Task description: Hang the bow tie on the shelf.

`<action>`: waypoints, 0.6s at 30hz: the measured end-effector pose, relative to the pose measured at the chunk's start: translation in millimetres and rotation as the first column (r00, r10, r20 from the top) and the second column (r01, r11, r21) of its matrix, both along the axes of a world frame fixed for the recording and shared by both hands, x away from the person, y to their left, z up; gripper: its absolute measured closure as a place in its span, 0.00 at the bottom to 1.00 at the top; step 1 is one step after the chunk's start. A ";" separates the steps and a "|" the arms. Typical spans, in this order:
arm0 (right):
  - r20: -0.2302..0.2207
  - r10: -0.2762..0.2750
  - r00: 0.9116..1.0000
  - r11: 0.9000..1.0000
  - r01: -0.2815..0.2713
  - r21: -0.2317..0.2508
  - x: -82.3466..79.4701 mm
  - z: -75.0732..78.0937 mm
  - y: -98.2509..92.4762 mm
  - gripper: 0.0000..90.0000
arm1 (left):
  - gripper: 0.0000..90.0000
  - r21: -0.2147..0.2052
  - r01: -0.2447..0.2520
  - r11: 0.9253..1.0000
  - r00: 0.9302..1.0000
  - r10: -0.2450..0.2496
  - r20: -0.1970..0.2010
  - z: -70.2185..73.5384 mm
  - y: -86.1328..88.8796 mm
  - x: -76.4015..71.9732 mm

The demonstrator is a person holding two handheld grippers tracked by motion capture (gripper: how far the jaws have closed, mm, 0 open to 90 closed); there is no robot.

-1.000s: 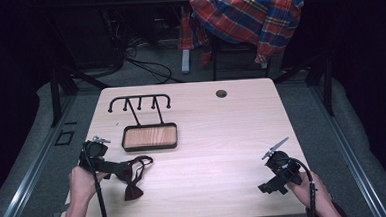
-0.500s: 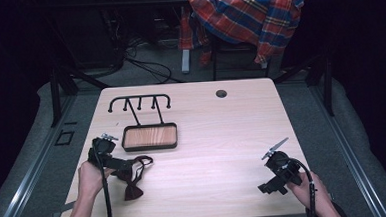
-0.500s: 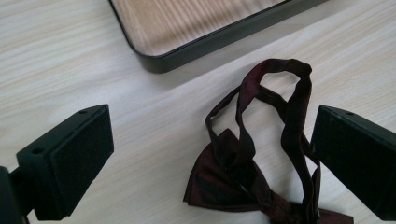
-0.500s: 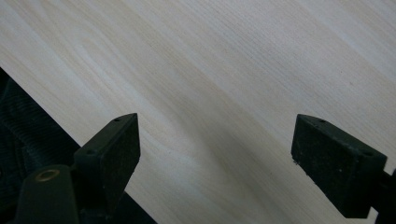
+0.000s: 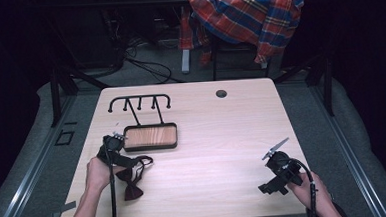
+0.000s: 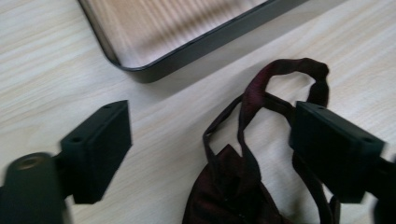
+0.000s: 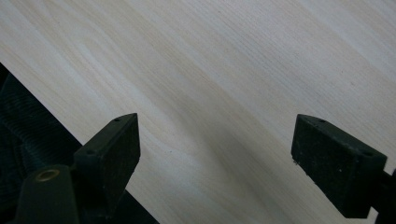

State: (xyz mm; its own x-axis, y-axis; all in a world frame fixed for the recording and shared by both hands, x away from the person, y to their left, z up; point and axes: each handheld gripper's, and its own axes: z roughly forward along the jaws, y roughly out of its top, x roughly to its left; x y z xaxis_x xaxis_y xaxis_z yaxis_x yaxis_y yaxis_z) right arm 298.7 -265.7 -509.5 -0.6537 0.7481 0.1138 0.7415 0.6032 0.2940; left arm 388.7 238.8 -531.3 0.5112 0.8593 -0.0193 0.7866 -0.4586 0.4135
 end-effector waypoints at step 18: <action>-0.008 0.006 1.000 1.000 -0.006 -0.021 0.6 -0.2 -1.1 0.17 | 0.72 0.033 0.106 0.994 0.994 -0.104 -0.042 -10.3 -11.3 7.0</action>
State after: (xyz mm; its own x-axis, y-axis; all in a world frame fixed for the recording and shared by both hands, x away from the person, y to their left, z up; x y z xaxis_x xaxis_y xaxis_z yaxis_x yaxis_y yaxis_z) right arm 299.4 -266.8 -509.6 -0.6571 0.7467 0.1033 0.7403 0.6135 0.2748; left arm 395.6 227.6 -541.6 0.5980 0.8014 -0.0122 0.7490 -0.5534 0.3644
